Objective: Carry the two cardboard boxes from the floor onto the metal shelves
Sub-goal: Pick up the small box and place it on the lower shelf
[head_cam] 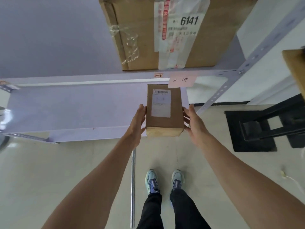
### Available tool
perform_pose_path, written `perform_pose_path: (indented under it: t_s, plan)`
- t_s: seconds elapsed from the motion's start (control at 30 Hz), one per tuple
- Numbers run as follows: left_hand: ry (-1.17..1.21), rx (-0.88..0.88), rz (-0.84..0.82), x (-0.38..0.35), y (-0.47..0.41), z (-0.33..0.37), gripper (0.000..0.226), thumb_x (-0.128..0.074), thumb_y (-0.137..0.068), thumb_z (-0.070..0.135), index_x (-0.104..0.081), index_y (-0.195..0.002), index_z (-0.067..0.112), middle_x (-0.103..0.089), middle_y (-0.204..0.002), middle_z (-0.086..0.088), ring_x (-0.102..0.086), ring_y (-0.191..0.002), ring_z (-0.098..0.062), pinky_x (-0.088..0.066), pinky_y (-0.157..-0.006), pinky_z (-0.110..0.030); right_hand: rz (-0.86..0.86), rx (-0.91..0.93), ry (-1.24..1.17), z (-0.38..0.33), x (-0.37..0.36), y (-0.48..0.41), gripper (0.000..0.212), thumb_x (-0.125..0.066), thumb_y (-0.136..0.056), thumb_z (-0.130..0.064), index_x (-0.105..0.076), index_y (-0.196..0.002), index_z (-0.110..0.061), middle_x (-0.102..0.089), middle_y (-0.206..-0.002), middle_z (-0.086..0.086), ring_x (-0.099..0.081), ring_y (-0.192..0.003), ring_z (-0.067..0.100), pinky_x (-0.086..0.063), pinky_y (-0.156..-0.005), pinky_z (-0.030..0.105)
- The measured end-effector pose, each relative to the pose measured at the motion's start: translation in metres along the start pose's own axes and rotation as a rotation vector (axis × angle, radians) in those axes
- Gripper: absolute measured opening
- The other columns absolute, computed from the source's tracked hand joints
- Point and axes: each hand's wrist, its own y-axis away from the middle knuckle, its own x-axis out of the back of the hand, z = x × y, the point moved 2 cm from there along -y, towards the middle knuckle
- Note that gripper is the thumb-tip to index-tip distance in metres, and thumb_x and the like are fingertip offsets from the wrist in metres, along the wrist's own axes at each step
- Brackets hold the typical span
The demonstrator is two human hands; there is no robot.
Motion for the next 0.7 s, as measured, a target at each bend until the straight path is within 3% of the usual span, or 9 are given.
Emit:
perform_pose_path:
  t_s: [0.07,0.17,0.3,0.47,0.7]
  plan:
    - [-0.008,0.012,-0.011,-0.002,-0.018,-0.001,0.087,-0.029,-0.085,0.093,-0.043,-0.160,0.049,-0.035,-0.173,0.019,-0.022,-0.164,-0.013,-0.008,-0.130,-0.060,-0.015,0.012,0.007,-0.002,0.002,-0.023,0.067,-0.027,-0.099,-0.066,-0.051,-0.146,-0.025,-0.060,-0.141,-0.008,-0.052,-0.131,0.009,-0.033,-0.119,0.042]
    - [0.017,-0.009,-0.028,-0.003,-0.050,-0.008,0.065,-0.023,-0.098,0.082,-0.052,-0.149,0.052,-0.047,-0.164,0.020,-0.031,-0.159,-0.011,-0.017,-0.126,-0.056,-0.033,0.037,0.033,0.000,0.005,-0.059,0.068,-0.024,-0.100,-0.065,-0.047,-0.149,-0.025,-0.054,-0.149,-0.006,-0.046,-0.138,0.011,-0.030,-0.121,0.043]
    - [-0.005,-0.051,-0.010,0.000,-0.091,-0.018,0.051,-0.027,-0.099,0.082,-0.058,-0.134,0.061,-0.056,-0.152,0.026,-0.036,-0.157,-0.011,-0.021,-0.129,-0.059,-0.028,0.055,0.029,0.011,0.011,-0.105,0.065,-0.026,-0.101,-0.064,-0.048,-0.148,-0.025,-0.056,-0.147,-0.006,-0.049,-0.136,0.011,-0.032,-0.120,0.042]
    - [-0.033,-0.109,0.006,0.005,-0.127,-0.036,0.070,-0.027,-0.099,0.083,-0.052,-0.154,0.048,-0.055,-0.159,0.018,-0.037,-0.156,-0.012,-0.022,-0.129,-0.060,-0.033,0.097,0.015,0.031,0.010,-0.147,0.064,-0.027,-0.101,-0.063,-0.049,-0.147,-0.024,-0.059,-0.141,-0.008,-0.051,-0.133,0.010,-0.033,-0.119,0.042]
    - [-0.021,-0.134,0.015,0.008,-0.159,-0.056,0.063,-0.025,-0.101,0.080,-0.055,-0.146,0.050,-0.060,-0.152,0.017,-0.043,-0.151,-0.013,-0.026,-0.128,-0.058,-0.057,0.114,-0.002,0.057,0.012,-0.185,0.067,-0.022,-0.102,-0.064,-0.047,-0.148,-0.023,-0.057,-0.144,-0.004,-0.049,-0.136,0.013,-0.032,-0.120,0.040]
